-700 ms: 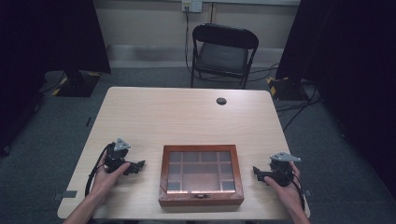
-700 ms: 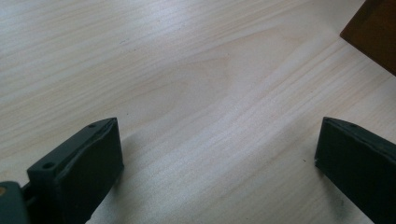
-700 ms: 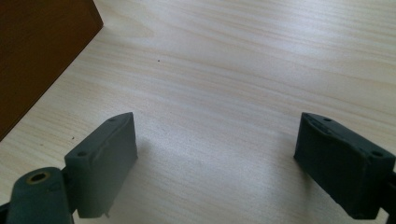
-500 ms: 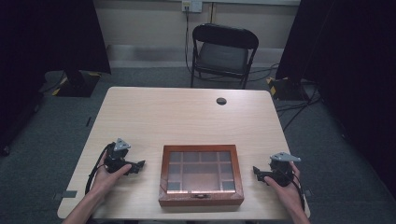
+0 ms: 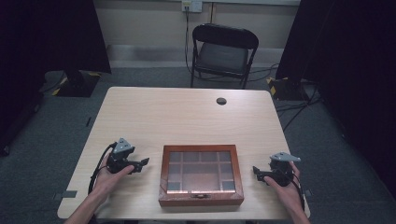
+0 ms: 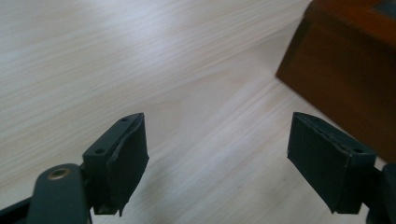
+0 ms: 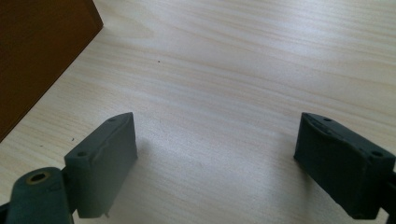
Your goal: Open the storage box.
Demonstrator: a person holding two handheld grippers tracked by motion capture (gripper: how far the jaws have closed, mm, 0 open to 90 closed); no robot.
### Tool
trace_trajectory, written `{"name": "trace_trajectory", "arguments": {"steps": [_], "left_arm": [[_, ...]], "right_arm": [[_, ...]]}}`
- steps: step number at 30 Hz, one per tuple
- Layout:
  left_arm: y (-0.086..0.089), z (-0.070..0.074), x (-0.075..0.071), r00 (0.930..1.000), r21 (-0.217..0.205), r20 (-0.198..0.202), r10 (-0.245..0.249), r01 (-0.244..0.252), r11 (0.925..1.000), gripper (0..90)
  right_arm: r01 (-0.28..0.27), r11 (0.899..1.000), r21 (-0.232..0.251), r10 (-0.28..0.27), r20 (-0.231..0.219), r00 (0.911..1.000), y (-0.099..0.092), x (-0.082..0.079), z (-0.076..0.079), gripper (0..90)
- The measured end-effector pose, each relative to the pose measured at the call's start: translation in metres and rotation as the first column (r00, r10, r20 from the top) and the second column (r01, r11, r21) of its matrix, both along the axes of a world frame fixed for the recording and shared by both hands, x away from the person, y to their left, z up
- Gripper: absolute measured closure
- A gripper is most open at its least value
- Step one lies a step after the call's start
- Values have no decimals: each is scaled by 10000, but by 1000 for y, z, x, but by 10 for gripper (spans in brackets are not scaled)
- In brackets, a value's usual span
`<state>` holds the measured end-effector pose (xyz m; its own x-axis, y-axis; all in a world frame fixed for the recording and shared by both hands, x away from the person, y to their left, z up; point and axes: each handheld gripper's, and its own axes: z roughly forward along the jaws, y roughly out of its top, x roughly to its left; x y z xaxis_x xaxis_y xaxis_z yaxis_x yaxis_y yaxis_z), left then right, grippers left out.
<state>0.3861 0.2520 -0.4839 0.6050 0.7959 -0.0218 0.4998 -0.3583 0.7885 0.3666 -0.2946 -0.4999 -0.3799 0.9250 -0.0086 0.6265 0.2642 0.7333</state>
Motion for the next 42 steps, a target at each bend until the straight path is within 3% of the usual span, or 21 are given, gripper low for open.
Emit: {"name": "trace_trajectory", "arguments": {"steps": [5, 8, 12, 14, 18, 23, 24, 29, 33, 36, 38, 42], "left_arm": [[-5, 9, -6, 9998, -64, 172, -38, 39, 10000, 237], [-8, 17, -9, 9998, -689, -97, -172, 165, 9975, 243], [-12, 23, -12, 9994, -831, -23, -350, 347, 9959, 252], [-16, 29, -16, 9976, -964, 132, -677, 686, 9930, 257], [-24, 35, -19, 9961, -804, 417, -778, 810, 9935, 251], [-33, 40, -20, 9923, -800, 110, -1230, 1235, 9891, 274], [-39, 42, -18, 9883, -905, 18, -1522, 1518, 9843, 275], [-53, 45, -16, 9804, -850, -122, -1966, 1949, 9771, 291], [-64, 49, -18, 9772, -1227, -229, -2109, 2066, 9707, 314], [-72, 50, -19, 9732, -1255, -240, -2286, 2239, 9665, 321], [-77, 51, -19, 9746, -1325, -374, -2210, 2144, 9677, 319], [-83, 52, -19, 9680, -2022, -437, -2470, 2336, 9511, 340]], "right_arm": [[7, 10000, 8, -7, 0, 10000, 0, 0, 0, 119], [3, 10000, 6, -3, 0, 10000, 0, 0, 0, 119], [2, 10000, -1, -2, 1, 10000, 0, 0, 0, 118], [4, 10000, 0, -4, 0, 10000, 0, 0, 0, 118], [7, 10000, 1, -7, 0, 10000, 0, 0, 0, 119], [33, 10000, 4, -33, -3, 10000, 0, 0, 0, 119], [39, 10000, 3, -39, -3, 10000, 0, 0, 0, 119], [41, 10000, 2, -41, -1, 10000, 0, 0, 0, 119], [40, 10000, 0, -40, -1, 10000, 0, 0, 0, 118], [40, 10000, -2, -40, 0, 10000, 0, 0, 0, 119], [42, 10000, 4, -42, -2, 10000, 0, 0, 0, 118], [40, 10000, 1, -40, -1, 10000, 0, 0, 0, 119]]}}
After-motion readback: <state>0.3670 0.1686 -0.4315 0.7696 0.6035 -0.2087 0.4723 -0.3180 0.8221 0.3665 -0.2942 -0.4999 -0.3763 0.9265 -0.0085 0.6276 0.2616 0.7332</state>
